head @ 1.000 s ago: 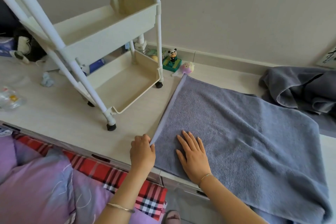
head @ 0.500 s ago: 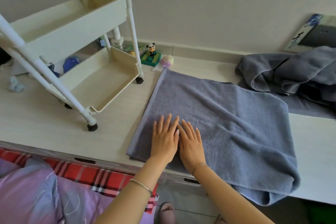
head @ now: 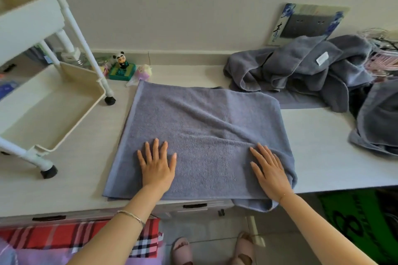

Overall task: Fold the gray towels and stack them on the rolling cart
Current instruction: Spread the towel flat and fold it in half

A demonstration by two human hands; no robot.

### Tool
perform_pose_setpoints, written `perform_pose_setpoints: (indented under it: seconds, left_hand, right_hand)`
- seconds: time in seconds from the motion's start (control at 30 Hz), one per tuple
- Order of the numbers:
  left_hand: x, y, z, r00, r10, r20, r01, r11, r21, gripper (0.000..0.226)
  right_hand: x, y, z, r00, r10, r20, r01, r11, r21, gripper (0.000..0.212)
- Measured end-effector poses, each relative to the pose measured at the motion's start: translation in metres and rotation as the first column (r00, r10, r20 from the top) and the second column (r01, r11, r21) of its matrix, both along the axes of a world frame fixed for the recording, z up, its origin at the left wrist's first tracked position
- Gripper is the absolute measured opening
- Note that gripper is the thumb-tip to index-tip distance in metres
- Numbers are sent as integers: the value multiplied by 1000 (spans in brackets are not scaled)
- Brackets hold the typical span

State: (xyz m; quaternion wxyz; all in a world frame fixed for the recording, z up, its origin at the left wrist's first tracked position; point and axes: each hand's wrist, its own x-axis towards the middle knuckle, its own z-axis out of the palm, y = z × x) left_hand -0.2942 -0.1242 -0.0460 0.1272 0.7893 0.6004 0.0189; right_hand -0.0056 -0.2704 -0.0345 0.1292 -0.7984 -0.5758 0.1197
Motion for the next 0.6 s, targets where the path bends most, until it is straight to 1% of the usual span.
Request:
perform_pose_setpoints:
  seconds: [0.03,0.1,0.13,0.17,0.2,0.23,0.27,0.3,0.33,0.37,0.4,0.43,0.47,0.53,0.6]
  left_hand:
    - [13,-1,5,1000,0,5,0,1000,-4,71]
    - [41,-4,15,996,-71,49,70,997,13,71]
    - [57,-5,20,988,-133,82,132,991,15,72]
    - [73,-7,23,974,-195,112,196,981,6,69]
    - [87,-8,23,961,-243,131,246,969,-8,64]
    - [100,-8,21,951,-274,141,280,960,-24,61]
    - [107,-8,16,948,-285,143,292,956,-31,63]
    - [111,-7,11,950,-279,140,284,959,-21,71]
    - [112,-5,4,953,-266,144,268,963,6,80]
    - [109,-4,-4,955,-260,141,256,966,47,83]
    - [107,-3,-10,954,-265,138,255,963,83,81]
    - [104,-3,-14,952,-268,148,255,961,104,78]
    - [102,-2,-15,946,-269,179,253,961,111,78]
    - [100,-4,-14,925,-261,276,240,965,109,83]
    - [99,-5,-11,892,-234,387,209,972,106,81]
  right_hand:
    - [7,-5,7,997,-65,-50,68,995,68,62]
    - [18,-7,20,972,-208,-111,227,951,209,47]
    - [24,-7,25,946,-285,-157,316,919,236,42]
    - [32,-7,29,891,-374,-255,429,878,213,41]
    - [40,-5,31,796,-461,-391,547,825,141,41]
    - [50,-3,33,663,-529,-529,642,765,40,39]
    - [57,-1,34,529,-563,-635,691,720,-62,35]
    - [66,1,34,416,-577,-703,706,692,-150,32]
    - [75,4,35,322,-582,-746,700,677,-227,33]
    - [82,6,35,247,-581,-775,680,674,-289,35]
    - [88,10,37,190,-569,-800,654,681,-329,36]
    - [91,15,38,168,-544,-822,634,698,-332,36]
    - [91,22,41,171,-498,-850,615,728,-302,37]
    - [82,42,48,229,-369,-901,554,810,-191,39]
    - [56,66,58,308,-265,-914,434,894,-113,39]
